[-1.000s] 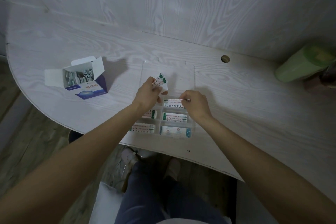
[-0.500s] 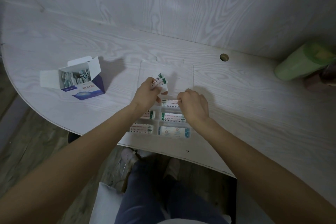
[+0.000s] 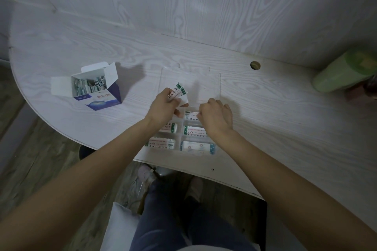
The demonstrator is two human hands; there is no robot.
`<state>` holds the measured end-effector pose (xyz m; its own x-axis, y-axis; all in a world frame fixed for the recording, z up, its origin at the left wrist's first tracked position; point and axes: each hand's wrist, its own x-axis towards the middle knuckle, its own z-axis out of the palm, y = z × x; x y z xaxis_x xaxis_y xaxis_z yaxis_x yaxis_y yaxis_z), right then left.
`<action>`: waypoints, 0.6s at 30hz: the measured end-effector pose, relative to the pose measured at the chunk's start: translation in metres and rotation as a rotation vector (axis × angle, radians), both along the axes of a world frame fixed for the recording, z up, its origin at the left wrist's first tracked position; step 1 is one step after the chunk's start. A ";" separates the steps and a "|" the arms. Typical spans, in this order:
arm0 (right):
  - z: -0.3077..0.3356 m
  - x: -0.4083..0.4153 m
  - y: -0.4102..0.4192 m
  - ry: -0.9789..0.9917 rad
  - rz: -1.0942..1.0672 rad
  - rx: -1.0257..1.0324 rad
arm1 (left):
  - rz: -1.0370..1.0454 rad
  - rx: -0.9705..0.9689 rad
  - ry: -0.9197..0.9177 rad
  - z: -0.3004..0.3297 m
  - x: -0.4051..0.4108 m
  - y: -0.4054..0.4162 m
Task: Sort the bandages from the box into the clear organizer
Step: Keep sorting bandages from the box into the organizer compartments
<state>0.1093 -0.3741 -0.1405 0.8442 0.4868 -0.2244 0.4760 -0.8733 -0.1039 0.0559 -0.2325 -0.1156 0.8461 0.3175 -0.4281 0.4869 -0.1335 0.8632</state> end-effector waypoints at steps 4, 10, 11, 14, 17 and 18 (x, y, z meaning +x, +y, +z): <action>0.004 0.002 -0.001 0.034 0.022 -0.004 | 0.042 -0.122 -0.018 0.007 -0.001 0.001; 0.039 0.016 -0.012 0.510 -0.292 0.800 | 0.093 -0.350 -0.059 0.021 -0.002 0.002; 0.047 0.017 -0.013 0.617 -0.346 0.879 | 0.062 -0.352 -0.059 0.024 -0.001 0.000; 0.057 0.015 -0.012 0.802 -0.455 0.931 | -0.030 -0.337 -0.065 0.031 0.001 -0.009; 0.055 0.016 -0.016 0.897 -0.600 1.072 | -0.013 -0.346 -0.066 0.033 0.005 -0.012; 0.055 0.017 -0.018 0.931 -0.633 1.137 | -0.007 -0.344 -0.067 0.033 0.006 -0.011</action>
